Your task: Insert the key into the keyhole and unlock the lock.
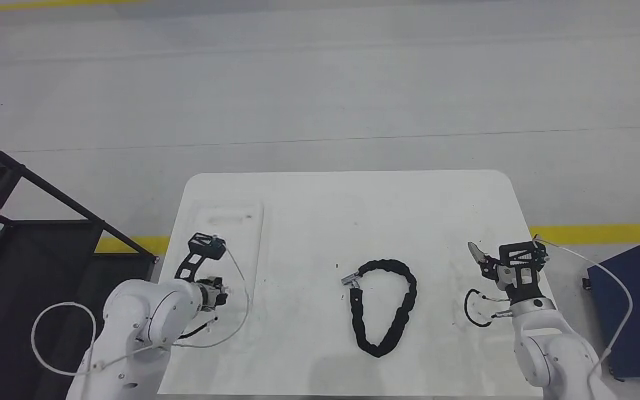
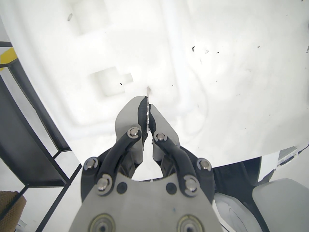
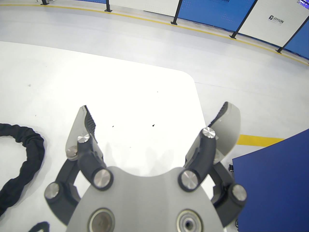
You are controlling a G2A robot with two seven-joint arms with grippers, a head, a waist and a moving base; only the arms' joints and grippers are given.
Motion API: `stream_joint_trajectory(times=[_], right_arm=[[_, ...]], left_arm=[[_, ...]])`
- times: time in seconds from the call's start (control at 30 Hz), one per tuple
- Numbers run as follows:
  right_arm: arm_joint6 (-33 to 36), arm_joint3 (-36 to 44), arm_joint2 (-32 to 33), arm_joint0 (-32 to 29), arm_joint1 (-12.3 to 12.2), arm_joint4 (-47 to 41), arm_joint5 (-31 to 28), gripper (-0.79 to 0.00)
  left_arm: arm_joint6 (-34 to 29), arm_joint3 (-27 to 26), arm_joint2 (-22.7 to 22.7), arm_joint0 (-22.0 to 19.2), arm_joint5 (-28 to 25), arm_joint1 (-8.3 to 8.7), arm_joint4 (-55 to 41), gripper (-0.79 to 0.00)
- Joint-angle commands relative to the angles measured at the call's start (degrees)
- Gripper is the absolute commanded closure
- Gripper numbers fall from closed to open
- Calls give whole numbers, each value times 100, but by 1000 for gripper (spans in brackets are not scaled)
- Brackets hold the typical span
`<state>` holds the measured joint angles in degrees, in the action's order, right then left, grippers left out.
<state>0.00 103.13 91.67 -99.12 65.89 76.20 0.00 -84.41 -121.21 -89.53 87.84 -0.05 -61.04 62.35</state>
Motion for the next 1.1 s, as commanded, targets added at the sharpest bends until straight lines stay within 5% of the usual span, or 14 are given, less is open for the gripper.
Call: stream_joint_trajectory(times=[0.0, 0.2, 0.37, 0.57, 0.77, 1.07], right_arm=[[0, 0, 0, 0, 0, 0, 0, -785], [0, 0, 0, 0, 0, 0, 0, -785], [0, 0, 0, 0, 0, 0, 0, -785], [0, 0, 0, 0, 0, 0, 0, -785], [0, 0, 0, 0, 0, 0, 0, -785], [0, 0, 0, 0, 0, 0, 0, -785]], left_arm=[[-149, -261, -223, 55, -85, 22, -142, 0], [154, -974, -1182, 407, -850, 77, -1160, 0], [779, -742, -1954, 805, -1553, 100, -2058, 0], [1673, -534, -2252, 1263, -2456, 93, -3180, 0], [1895, 110, -1746, 1479, -3471, 117, -4671, 0], [1898, 1108, -271, 666, -3881, 296, -6001, 0]])
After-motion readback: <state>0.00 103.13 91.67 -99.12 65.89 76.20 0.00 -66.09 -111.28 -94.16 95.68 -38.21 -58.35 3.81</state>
